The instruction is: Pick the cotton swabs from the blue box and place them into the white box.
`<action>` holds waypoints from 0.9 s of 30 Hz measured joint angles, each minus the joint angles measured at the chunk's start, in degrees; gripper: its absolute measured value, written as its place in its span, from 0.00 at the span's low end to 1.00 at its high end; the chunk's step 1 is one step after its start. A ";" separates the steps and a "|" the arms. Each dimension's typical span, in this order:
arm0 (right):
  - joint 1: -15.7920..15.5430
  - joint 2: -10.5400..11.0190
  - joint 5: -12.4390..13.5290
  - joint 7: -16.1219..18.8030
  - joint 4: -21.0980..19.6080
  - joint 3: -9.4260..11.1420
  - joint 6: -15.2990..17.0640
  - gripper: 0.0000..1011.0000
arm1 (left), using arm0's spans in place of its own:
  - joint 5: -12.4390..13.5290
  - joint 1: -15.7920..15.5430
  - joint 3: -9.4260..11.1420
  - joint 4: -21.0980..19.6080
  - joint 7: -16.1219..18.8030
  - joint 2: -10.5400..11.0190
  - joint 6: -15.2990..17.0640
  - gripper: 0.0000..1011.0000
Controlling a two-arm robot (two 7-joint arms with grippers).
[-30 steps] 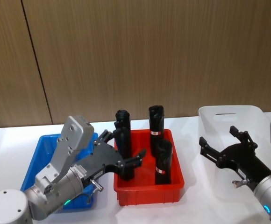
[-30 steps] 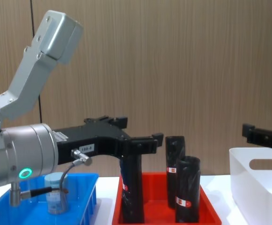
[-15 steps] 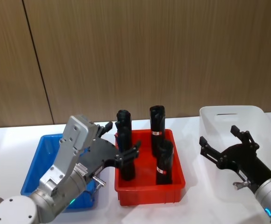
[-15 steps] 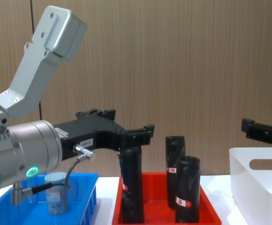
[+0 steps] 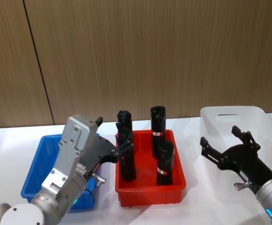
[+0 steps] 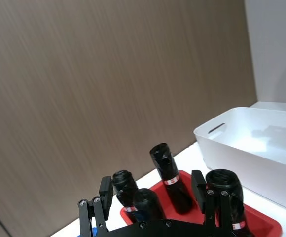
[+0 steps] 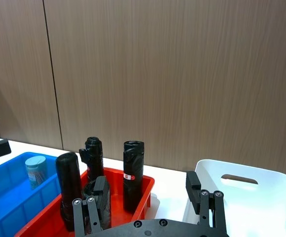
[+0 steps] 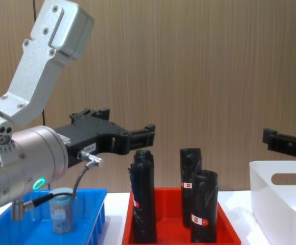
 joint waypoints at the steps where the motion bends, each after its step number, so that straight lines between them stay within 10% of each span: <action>1: 0.00 0.00 0.00 0.01 0.00 0.00 0.00 0.99 | 0.24 0.18 0.08 -0.26 1.00 -0.04 -0.02 0.99; 27: 0.04 0.09 -0.05 1.09 0.04 0.04 0.61 0.99 | 0.92 0.61 0.33 -1.00 3.77 -0.16 -0.06 0.99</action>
